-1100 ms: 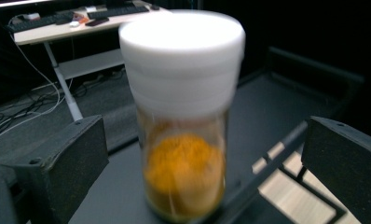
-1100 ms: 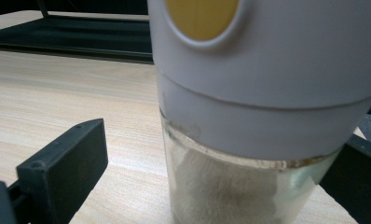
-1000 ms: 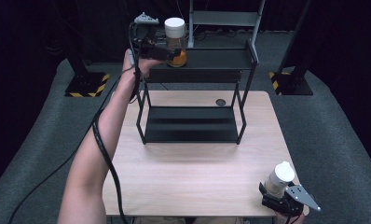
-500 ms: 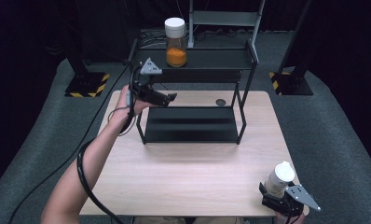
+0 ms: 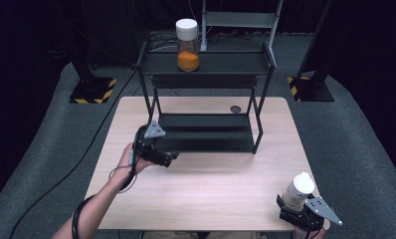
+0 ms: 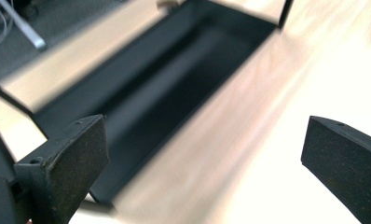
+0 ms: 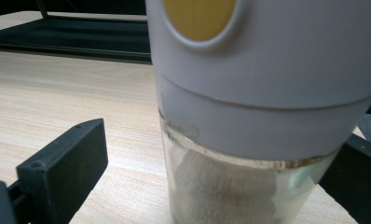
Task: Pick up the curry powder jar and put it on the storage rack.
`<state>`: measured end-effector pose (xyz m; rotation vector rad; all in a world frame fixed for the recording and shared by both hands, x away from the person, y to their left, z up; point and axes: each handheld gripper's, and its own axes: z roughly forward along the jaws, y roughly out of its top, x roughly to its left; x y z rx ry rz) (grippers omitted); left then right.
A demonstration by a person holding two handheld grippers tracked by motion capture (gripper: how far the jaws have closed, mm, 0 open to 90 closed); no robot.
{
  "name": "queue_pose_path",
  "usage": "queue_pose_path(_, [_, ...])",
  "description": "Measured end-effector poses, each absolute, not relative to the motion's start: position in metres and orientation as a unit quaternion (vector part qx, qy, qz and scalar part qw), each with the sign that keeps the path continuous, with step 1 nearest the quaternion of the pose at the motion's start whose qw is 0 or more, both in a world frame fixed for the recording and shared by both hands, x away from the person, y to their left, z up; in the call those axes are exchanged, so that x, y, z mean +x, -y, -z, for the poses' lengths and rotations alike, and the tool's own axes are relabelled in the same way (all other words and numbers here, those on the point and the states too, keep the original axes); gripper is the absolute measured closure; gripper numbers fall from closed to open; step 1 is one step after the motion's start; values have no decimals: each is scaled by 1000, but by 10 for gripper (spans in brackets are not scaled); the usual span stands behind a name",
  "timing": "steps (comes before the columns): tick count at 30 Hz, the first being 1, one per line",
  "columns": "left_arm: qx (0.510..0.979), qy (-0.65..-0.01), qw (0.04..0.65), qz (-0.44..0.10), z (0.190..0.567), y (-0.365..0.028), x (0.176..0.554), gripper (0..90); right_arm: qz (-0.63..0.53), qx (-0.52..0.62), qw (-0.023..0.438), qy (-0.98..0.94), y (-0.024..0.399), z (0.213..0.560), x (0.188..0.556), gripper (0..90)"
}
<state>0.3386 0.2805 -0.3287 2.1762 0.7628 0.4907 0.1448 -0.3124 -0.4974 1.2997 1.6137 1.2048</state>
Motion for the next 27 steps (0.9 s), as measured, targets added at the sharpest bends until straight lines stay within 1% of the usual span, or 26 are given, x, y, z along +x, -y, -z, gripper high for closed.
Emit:
queue_pose_path(2, [858, -307, 365, -193, 345, -278, 331, 3, -468, 505, 364, -627, 312, 497, 145, 0])
queue_pose_path(4, [861, -317, 354, -181, 363, -281, 326, 3, -467, 505, 363, -628, 312, 497, 145, 0])
queue_pose_path(11, [853, -359, 343, -160, 407, -287, 308, 3, -466, 506, 364, -628, 312, 497, 145, 0])
queue_pose_path(22, [836, -398, 349, -146, 436, -293, 298, 11, -463, 508, 365, -628, 310, 496, 145, 0])
queue_pose_path(24, [836, -396, 346, -160, 438, -290, 292, 16, -463, 507, 365, -628, 310, 496, 145, 0])
queue_pose_path(27, [829, -399, 356, -167, 443, -290, 287, 13, -463, 507, 365, -628, 310, 496, 146, 0])
